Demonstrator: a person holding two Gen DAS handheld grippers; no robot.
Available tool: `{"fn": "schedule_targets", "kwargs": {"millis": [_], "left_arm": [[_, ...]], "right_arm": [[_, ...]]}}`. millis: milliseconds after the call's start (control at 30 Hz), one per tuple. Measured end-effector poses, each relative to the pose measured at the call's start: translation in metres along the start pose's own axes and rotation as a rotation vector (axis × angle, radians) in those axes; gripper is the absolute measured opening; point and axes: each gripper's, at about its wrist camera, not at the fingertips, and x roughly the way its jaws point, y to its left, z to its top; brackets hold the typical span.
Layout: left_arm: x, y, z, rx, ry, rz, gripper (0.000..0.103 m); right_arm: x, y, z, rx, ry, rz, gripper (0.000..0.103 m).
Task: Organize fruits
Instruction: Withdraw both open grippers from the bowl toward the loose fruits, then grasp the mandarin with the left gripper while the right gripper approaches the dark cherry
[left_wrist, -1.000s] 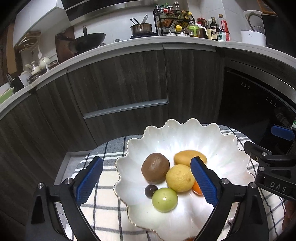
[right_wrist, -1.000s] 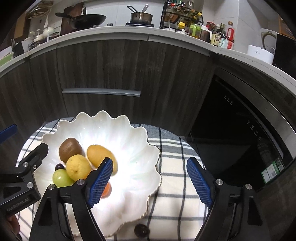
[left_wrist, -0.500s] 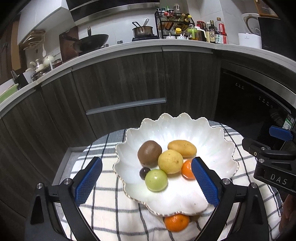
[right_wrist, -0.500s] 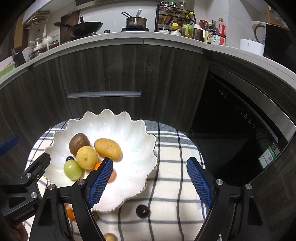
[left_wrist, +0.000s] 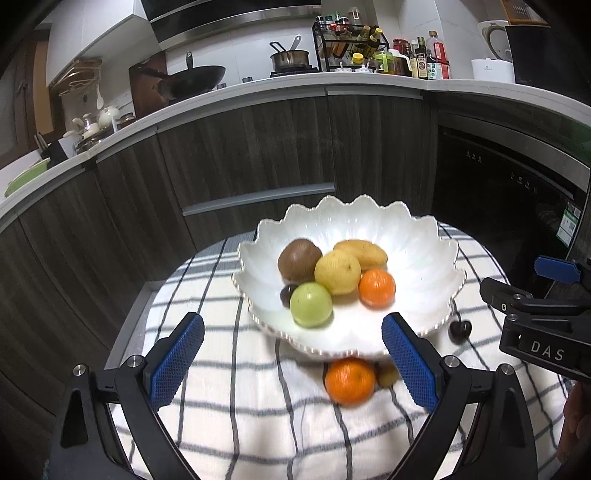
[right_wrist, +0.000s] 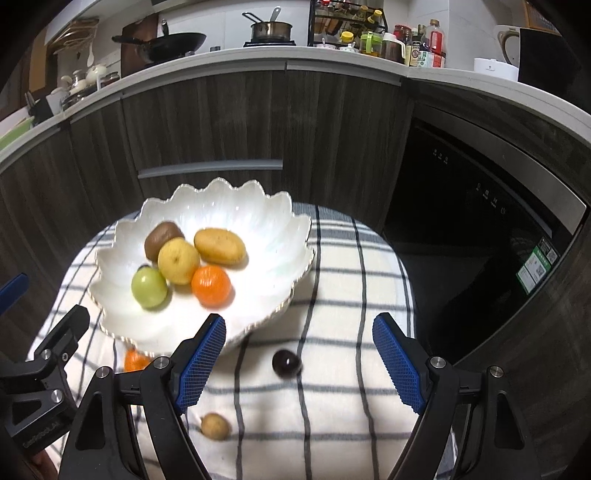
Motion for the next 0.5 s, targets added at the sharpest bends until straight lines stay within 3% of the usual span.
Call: {"fn": "schedule_targets", "kwargs": {"millis": [500], "left_arm": [[0.033,-0.020,-0.040,0.029,0.089,-0.042,0.093]], "right_arm": [[0.031,-0.004,-0.042,-0.008,0.081,-0.008,0.082]]}}
